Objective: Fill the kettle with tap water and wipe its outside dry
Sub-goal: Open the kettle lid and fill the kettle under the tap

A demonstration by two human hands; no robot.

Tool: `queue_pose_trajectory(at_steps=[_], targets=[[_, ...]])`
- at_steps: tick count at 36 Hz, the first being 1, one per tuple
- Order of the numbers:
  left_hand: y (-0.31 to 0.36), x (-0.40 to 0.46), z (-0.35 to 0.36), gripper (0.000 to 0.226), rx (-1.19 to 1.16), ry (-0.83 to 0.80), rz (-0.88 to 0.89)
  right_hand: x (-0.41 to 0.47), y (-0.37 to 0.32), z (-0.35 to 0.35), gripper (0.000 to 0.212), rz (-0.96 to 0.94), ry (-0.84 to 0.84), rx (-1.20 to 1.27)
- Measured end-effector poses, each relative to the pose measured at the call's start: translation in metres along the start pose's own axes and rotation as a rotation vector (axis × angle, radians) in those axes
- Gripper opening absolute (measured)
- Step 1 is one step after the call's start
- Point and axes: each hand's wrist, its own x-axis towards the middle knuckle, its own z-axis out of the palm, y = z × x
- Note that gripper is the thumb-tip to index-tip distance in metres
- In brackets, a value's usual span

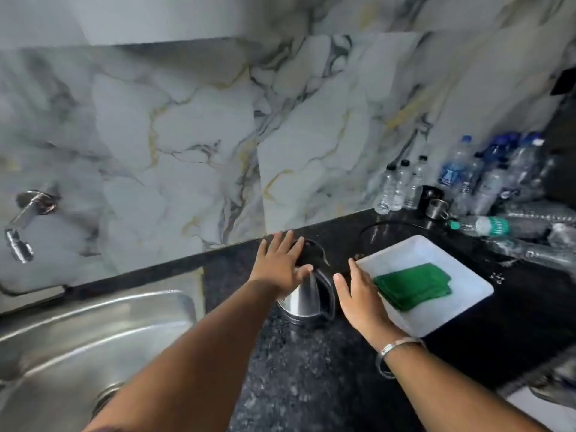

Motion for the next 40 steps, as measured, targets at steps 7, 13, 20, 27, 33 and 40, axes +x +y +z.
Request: queue_pose_trajectory(at_steps=[7,13,20,27,33,40], targets=[[0.007,0.016,0.010,0.072,-0.283,-0.031,-0.083,0.010,-0.005,0.020,0.053,0.110,-0.004,0.384],[0.001,0.023,0.018,0.075,-0.477,-0.059,-0.145,0.015,-0.004,0.041,0.043,0.103,-0.077,0.579],[-0.028,0.012,0.019,0.050,-0.690,0.097,-0.226,0.021,-0.024,0.043,0.042,-0.031,0.013,0.505],[-0.062,-0.051,-0.018,0.039,-0.658,0.455,-0.089,0.010,-0.081,0.067,0.056,-0.117,-0.025,0.492],[-0.137,-0.116,-0.050,0.062,-0.352,0.563,0.221,-0.016,-0.160,0.105,0.070,-0.117,-0.108,0.551],[-0.230,-0.190,-0.064,0.085,-0.125,0.519,0.194,-0.058,-0.256,0.166,0.063,-0.105,-0.196,0.556]])
